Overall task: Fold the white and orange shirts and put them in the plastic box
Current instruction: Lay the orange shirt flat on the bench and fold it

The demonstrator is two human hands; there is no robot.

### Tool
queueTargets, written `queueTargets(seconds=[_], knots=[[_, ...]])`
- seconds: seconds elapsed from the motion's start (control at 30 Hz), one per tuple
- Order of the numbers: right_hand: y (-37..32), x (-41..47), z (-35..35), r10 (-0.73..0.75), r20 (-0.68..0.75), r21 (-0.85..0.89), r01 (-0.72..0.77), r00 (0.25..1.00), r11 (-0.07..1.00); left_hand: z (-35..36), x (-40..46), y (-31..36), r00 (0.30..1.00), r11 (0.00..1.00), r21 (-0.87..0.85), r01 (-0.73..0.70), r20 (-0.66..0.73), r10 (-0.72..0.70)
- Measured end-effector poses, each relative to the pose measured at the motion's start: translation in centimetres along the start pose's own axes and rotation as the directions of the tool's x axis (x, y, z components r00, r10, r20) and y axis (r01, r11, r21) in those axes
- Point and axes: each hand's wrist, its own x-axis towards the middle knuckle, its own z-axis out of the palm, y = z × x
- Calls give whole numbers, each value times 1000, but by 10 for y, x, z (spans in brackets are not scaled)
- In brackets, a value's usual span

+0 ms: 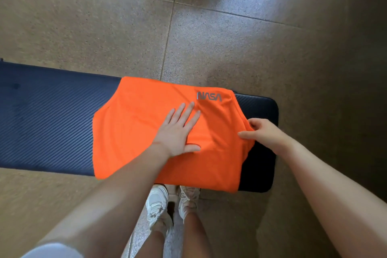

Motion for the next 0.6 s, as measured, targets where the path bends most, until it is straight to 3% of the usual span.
queueTargets(seconds=[0.07,0.3,0.33,0.4,0.47,0.6], knots=[[5,0,-7,31,4,-75,-31,1000,997,5,5,2,998,999,-22,38,55,-37],[17,-8,-27,111,52,-34,-109,992,993,4,5,5,991,994,5,109,79,-109],[20,-7,-26,104,6,-82,-103,995,991,4,4,6,991,994,8,112,77,-112],[24,-5,-21,34,-217,-270,-93,976,958,3,4,7,990,993,26,111,85,-113],[28,-7,-9,-56,-428,-380,-123,902,917,2,5,8,989,992,46,115,87,-119],[35,-21,24,-86,-549,-396,-169,831,903,0,-2,15,992,991,22,128,16,-129]])
